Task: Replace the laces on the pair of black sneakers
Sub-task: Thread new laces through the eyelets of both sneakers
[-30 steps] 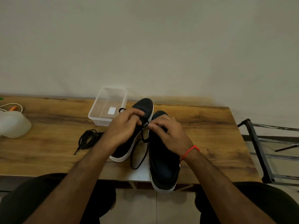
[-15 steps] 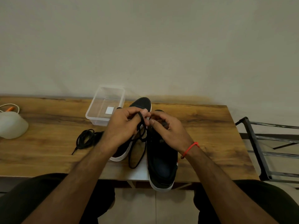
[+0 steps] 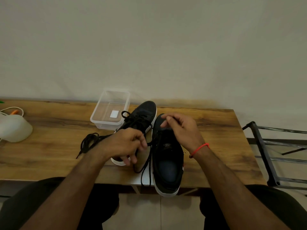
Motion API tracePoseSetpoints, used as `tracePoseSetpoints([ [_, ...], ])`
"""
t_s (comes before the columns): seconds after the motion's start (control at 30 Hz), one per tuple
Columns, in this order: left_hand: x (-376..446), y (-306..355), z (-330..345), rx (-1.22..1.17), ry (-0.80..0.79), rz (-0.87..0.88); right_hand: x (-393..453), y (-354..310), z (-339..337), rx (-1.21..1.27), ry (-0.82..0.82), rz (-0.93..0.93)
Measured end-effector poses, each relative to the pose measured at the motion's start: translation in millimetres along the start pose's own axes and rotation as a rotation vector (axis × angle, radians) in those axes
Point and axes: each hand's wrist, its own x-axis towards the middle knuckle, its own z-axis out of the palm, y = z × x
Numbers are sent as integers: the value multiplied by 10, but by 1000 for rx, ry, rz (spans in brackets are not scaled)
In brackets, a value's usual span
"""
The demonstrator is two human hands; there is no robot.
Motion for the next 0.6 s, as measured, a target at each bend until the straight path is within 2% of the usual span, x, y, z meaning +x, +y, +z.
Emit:
tracePoseSetpoints([
  [0.07,103,-5,136,41,211,76,13,-10,-40,39,73,13],
  [0.1,155,-7,206,78,254,103,14,-13,-51,47,94,18],
  [0.3,238,-14,477,268,320,105,5,-8,-33,23,77,20],
  [0.5,202,15,420,233,392,103,2,-17,-5,-23,57,33],
  [0.6,219,9,331,243,524,140,1,-5,-2,-93,30,36],
])
